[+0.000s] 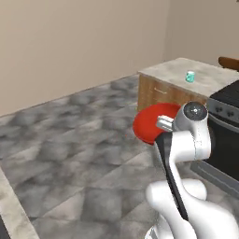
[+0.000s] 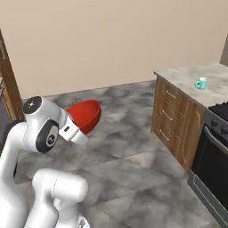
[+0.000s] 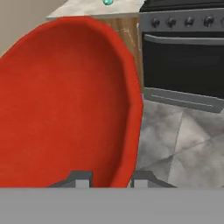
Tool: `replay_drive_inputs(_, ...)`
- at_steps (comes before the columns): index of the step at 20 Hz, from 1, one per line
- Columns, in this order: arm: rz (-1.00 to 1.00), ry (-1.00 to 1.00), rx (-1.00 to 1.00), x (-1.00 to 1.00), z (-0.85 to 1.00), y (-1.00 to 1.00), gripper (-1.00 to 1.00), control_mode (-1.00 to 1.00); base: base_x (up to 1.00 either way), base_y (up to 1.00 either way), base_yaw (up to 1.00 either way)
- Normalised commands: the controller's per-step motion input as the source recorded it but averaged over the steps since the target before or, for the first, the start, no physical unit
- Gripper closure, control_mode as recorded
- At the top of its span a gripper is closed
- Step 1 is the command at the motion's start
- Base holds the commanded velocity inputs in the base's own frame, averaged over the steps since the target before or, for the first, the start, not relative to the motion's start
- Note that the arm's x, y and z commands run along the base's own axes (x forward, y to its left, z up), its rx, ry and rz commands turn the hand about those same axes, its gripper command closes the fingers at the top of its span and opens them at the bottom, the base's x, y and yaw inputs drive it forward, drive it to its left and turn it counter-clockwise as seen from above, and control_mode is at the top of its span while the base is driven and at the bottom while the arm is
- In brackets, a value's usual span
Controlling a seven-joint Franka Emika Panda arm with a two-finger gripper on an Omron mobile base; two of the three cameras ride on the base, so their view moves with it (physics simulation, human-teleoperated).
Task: Clear the mugs and bowl far away from the sink.
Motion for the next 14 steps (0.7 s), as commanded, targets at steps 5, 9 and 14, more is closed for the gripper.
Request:
replay_drive_inputs(5, 0.0, 0.0, 0.0, 0.0, 0.0, 0.0, 1.0, 1.0, 0.08, 0.06, -1.0)
replay_drive_inputs(9, 0.0, 0.0, 0.0, 0.0, 0.0, 0.0, 1.0, 1.0, 0.82, 0.63, -0.83)
replay_drive_inputs(14, 0.0, 0.0, 0.0, 0.0, 0.0, 0.0, 1.0, 1.0, 1.0, 0.93, -0.74)
